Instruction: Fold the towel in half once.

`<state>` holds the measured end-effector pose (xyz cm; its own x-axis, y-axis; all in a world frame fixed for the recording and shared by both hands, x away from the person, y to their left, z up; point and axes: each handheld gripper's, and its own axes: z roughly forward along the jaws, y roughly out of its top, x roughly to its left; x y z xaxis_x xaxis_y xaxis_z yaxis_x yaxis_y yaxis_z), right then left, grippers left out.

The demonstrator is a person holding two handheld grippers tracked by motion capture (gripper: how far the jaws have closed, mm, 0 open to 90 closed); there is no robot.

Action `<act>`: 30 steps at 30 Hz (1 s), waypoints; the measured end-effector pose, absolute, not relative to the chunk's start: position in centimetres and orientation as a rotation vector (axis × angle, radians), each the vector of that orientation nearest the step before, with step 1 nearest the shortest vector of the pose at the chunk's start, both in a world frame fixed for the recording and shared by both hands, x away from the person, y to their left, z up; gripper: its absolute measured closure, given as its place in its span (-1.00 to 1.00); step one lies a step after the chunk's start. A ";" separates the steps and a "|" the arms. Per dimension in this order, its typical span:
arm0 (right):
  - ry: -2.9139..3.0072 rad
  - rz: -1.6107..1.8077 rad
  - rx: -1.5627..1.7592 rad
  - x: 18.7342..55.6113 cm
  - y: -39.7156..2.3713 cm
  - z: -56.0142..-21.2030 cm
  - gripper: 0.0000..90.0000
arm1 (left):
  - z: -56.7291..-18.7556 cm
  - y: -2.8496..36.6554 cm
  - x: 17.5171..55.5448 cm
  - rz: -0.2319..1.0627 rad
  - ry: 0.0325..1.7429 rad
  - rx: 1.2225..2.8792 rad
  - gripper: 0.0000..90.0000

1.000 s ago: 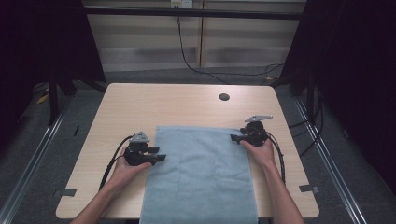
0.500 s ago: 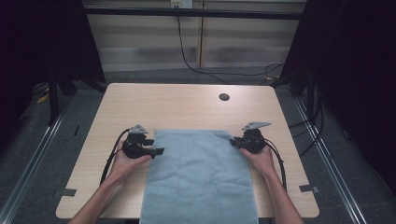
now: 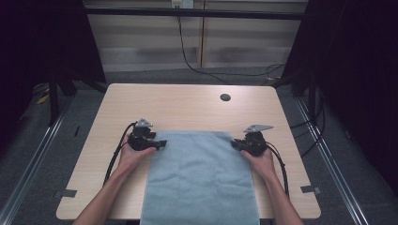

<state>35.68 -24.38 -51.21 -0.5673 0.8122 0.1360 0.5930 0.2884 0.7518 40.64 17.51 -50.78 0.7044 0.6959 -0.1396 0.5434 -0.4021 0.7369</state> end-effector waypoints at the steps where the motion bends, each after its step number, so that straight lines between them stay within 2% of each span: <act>1: 2.286 1.152 1.286 35.7 -24.4 -51.2 0.85 | -50.8 17.5 40.6 0.240 0.935 2.104 -0.26; 3: 2.282 1.150 1.284 35.6 -24.3 -51.2 0.85 | -50.8 17.3 40.5 0.241 0.902 2.120 -0.21; 6: 2.278 1.146 1.287 35.6 -24.2 -51.2 0.85 | -50.8 16.8 40.2 0.270 0.860 2.141 -0.03; 8: 2.277 1.149 1.295 35.6 -24.2 -51.2 0.85 | -50.8 16.6 40.1 0.294 0.860 2.138 0.23; 12: 2.279 1.165 1.303 35.6 -24.1 -51.2 0.85 | -51.0 16.5 40.2 0.222 0.875 2.094 0.78; 13: 2.280 1.168 1.305 35.6 -24.1 -51.2 0.85 | -51.1 16.5 40.2 0.207 0.877 2.091 0.83; 22: 2.263 1.234 1.344 35.8 -24.2 -50.7 0.88 | -49.5 18.0 40.1 0.089 0.852 1.989 0.87; 30: 2.215 1.385 1.303 35.8 -24.3 -47.2 0.89 | -47.1 18.6 38.8 0.065 0.808 1.903 0.87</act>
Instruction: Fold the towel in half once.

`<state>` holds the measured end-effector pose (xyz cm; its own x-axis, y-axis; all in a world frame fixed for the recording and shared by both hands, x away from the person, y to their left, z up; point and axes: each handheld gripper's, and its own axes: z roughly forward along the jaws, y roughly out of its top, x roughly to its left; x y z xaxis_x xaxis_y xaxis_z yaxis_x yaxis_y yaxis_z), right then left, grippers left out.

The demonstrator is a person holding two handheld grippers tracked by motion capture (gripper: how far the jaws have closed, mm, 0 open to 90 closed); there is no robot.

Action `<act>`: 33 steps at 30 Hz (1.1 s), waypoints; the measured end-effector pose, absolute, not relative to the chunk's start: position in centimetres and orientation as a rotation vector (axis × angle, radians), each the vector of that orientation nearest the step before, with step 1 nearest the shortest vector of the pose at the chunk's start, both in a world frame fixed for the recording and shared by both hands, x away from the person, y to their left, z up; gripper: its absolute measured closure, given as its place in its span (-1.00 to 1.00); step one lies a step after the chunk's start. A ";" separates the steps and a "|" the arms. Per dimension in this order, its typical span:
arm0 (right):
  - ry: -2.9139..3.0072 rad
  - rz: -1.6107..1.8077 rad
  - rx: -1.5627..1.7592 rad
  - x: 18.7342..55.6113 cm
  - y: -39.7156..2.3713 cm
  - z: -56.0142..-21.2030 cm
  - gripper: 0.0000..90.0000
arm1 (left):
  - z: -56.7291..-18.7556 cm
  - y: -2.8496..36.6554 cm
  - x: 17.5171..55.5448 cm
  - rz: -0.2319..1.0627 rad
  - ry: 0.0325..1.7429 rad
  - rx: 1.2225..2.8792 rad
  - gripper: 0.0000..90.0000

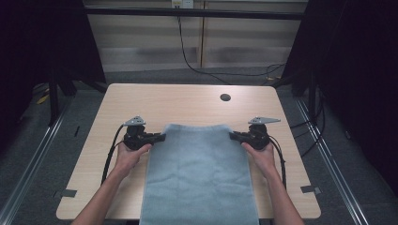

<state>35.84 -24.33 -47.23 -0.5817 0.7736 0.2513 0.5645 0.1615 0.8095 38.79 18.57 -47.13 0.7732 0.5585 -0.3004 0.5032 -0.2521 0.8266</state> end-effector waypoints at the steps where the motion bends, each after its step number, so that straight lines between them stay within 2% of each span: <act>1: 2.210 1.397 1.292 35.9 -24.3 -46.8 0.89 | -46.8 18.6 38.7 0.065 0.798 1.896 0.87; 10: 2.154 1.445 1.225 37.3 -24.9 -42.1 0.89 | -43.2 19.4 40.7 0.123 0.815 1.785 0.88; 25: 2.071 1.461 1.153 40.9 -26.0 -34.1 0.89 | -35.2 19.0 44.0 0.239 0.786 1.720 0.89; 29: 2.016 1.534 1.123 40.4 -26.3 -32.3 0.89 | -33.1 19.2 42.9 0.259 0.716 1.708 0.89; 33: 2.067 1.527 1.087 38.8 -26.1 -32.8 0.89 | -34.1 19.2 40.9 0.294 0.696 1.754 0.89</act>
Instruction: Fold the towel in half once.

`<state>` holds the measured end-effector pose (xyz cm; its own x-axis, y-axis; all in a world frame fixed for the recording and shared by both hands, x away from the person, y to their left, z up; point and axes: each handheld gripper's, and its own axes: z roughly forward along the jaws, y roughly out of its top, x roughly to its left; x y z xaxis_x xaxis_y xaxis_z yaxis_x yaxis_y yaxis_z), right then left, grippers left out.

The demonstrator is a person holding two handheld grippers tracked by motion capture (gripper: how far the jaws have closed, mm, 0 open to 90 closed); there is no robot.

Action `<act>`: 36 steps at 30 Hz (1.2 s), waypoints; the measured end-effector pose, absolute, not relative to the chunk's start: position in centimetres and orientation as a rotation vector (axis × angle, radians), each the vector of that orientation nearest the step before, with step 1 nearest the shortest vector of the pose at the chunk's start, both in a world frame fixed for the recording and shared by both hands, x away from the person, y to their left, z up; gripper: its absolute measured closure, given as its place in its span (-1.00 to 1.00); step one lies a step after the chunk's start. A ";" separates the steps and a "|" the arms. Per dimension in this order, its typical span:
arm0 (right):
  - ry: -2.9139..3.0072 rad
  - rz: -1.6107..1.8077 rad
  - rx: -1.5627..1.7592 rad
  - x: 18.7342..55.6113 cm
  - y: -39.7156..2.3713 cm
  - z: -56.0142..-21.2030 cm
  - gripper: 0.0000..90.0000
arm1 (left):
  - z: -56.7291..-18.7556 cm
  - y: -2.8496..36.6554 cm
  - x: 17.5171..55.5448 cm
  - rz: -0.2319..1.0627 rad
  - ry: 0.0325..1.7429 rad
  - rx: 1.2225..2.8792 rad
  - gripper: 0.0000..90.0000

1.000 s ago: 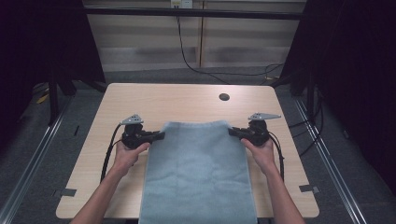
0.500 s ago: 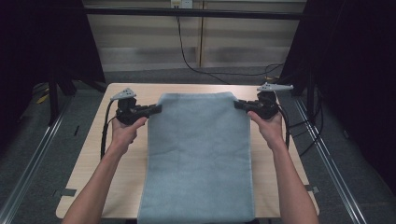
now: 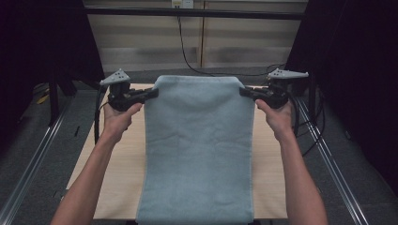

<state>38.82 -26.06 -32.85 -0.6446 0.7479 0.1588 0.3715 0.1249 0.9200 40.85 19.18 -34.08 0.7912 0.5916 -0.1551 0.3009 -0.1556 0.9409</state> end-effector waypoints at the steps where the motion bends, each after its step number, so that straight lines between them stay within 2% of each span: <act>1: 2.077 1.525 1.081 38.2 -26.0 -33.1 0.89 | -34.6 19.2 40.3 0.287 0.690 1.762 0.89; 8: 2.136 1.544 1.055 33.3 -26.0 -35.8 0.89 | -37.4 20.2 36.5 0.264 0.679 1.801 0.89; 16: 2.225 1.485 1.032 27.7 -25.3 -37.5 0.90 | -38.4 21.3 31.9 0.190 0.659 1.825 0.89; 21: 2.297 1.465 1.048 24.6 -24.9 -39.9 0.90 | -41.2 21.8 29.3 0.123 0.688 1.879 0.89; 30: 2.459 1.332 1.208 22.0 -24.1 -46.8 0.90 | -48.0 21.6 27.2 -0.044 0.791 2.044 0.88; 33: 2.511 1.268 1.252 21.7 -23.7 -48.8 0.90 | -49.4 20.8 26.7 -0.022 0.800 2.115 0.88; 36: 2.511 1.250 1.272 22.0 -23.7 -49.2 0.90 | -49.5 20.3 26.5 0.016 0.791 2.146 0.88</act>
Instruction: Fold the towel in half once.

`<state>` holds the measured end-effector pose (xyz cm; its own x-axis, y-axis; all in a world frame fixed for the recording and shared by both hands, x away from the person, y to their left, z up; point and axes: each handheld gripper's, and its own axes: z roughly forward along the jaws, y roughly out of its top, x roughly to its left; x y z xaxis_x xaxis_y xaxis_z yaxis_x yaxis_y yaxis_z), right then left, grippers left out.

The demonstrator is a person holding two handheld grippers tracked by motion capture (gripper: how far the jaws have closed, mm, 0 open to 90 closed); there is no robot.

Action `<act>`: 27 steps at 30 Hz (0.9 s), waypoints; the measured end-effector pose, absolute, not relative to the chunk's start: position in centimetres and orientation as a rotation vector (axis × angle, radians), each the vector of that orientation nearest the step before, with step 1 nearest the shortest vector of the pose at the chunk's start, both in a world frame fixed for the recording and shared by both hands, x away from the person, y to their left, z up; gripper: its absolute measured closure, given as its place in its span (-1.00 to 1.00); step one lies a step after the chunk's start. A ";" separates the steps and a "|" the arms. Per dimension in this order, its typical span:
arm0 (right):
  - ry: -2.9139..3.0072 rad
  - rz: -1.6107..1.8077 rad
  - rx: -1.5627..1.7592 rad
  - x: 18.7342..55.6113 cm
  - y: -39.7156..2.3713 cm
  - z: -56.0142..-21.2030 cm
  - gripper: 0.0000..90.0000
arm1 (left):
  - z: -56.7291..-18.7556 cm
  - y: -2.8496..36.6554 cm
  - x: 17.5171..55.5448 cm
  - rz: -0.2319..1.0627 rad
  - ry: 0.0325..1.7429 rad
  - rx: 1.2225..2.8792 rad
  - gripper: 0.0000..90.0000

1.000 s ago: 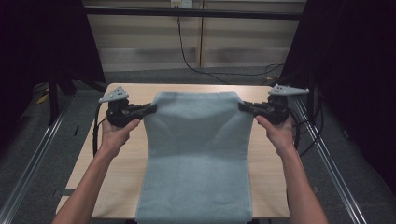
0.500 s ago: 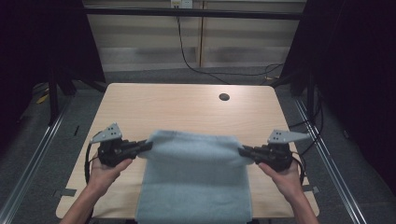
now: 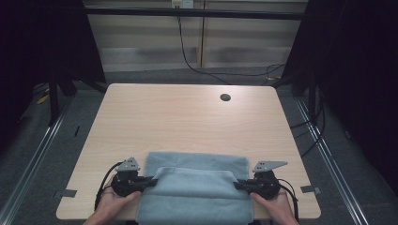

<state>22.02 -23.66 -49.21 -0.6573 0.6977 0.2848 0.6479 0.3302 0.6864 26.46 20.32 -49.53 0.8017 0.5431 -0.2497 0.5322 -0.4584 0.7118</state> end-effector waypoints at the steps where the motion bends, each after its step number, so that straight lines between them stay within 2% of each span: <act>1: 2.514 1.230 1.275 22.1 -23.5 -49.4 0.90 | -49.6 20.3 26.6 0.019 0.798 2.150 0.88; 7: 2.485 1.188 1.290 23.0 -23.2 -49.5 0.91 | -50.4 20.6 28.3 -0.031 0.828 2.091 0.88; 11: 2.471 1.166 1.288 24.7 -23.1 -49.5 0.91 | -50.3 20.0 29.6 0.063 0.797 2.131 0.88; 16: 2.459 1.128 1.294 27.5 -23.1 -49.4 0.91 | -50.8 20.0 32.0 0.032 0.849 2.070 0.88; 21: 2.433 1.108 1.304 29.7 -23.1 -49.5 0.91 | -50.9 19.5 34.1 0.079 0.871 2.063 0.89; 25: 2.408 1.106 1.326 31.2 -23.1 -49.6 0.91 | -51.1 19.4 36.2 0.056 0.903 2.030 0.89; 27: 2.401 1.098 1.333 32.0 -23.0 -49.6 0.91 | -51.0 19.1 36.9 0.094 0.904 2.048 0.89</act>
<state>32.02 -23.02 -49.58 -0.5804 0.7935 0.1830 0.6575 0.3241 0.6802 36.94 19.13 -50.97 0.7333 0.6307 -0.2540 0.5648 -0.3571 0.7440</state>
